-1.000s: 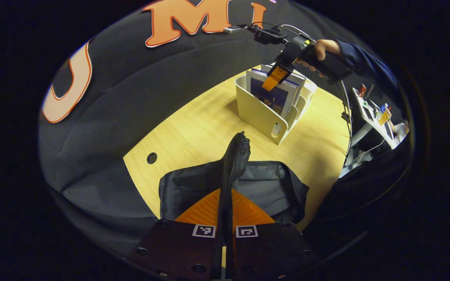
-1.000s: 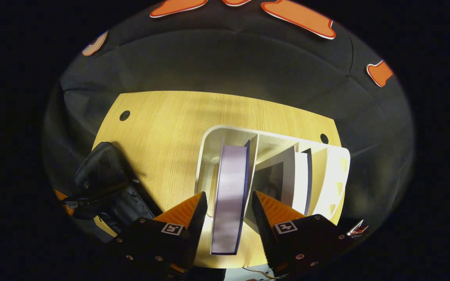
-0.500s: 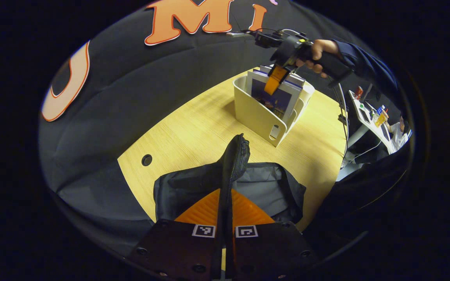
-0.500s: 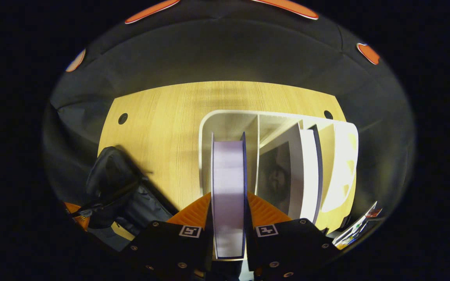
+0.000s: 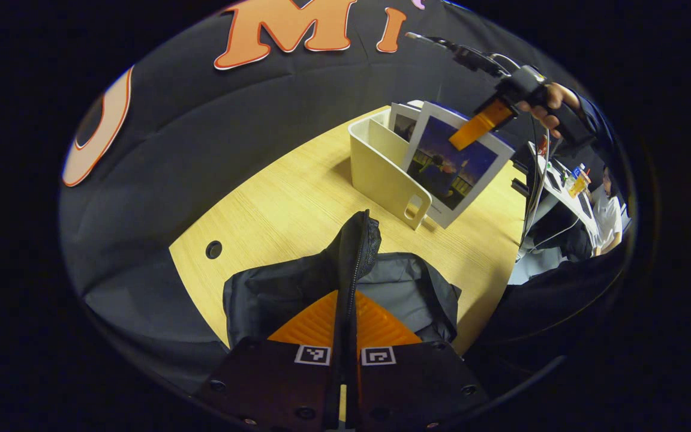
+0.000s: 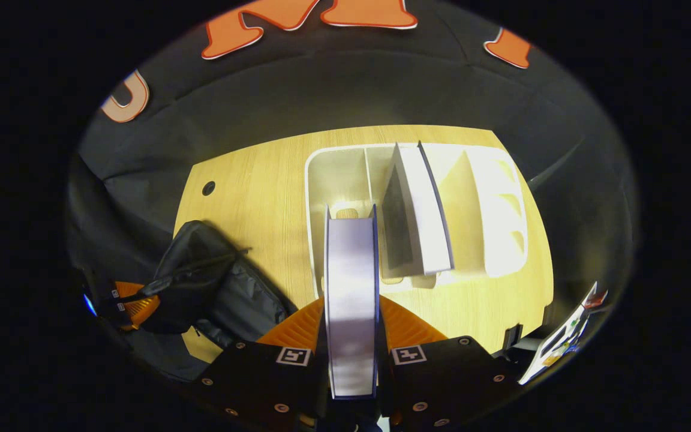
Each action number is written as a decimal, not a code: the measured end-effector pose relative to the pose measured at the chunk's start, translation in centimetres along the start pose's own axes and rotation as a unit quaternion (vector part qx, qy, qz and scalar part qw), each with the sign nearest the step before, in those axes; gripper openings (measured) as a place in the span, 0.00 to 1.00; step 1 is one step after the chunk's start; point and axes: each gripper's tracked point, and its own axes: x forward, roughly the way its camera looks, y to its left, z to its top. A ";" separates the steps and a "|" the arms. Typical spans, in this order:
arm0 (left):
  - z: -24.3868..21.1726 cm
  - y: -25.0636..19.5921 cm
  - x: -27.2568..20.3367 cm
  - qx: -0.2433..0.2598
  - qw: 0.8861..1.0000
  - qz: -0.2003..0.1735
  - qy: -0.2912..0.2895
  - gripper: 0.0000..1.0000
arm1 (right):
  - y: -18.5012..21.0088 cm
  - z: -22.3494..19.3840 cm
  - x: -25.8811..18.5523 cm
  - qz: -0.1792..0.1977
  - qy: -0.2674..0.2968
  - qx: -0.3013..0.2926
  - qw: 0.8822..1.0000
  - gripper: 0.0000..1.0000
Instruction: Open the schoolbag, grab two books from the bookshelf and put them into the schoolbag.
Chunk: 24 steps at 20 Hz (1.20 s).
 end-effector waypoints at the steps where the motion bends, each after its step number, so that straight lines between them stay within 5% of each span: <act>1: 0.0 -0.2 0.1 0.002 1.000 0.000 0.001 0.05 | -0.2 -0.6 -0.5 0.002 -0.007 0.005 1.000 0.35; 13: 0.0 -1.1 0.5 -0.004 1.000 0.002 0.017 0.05 | -1.0 -9.3 -4.4 0.069 -0.040 0.098 0.992 0.34; 24: 0.9 -1.5 0.4 -0.015 0.999 0.003 0.033 0.04 | 2.2 -12.4 -4.6 0.204 -0.072 0.198 0.956 0.31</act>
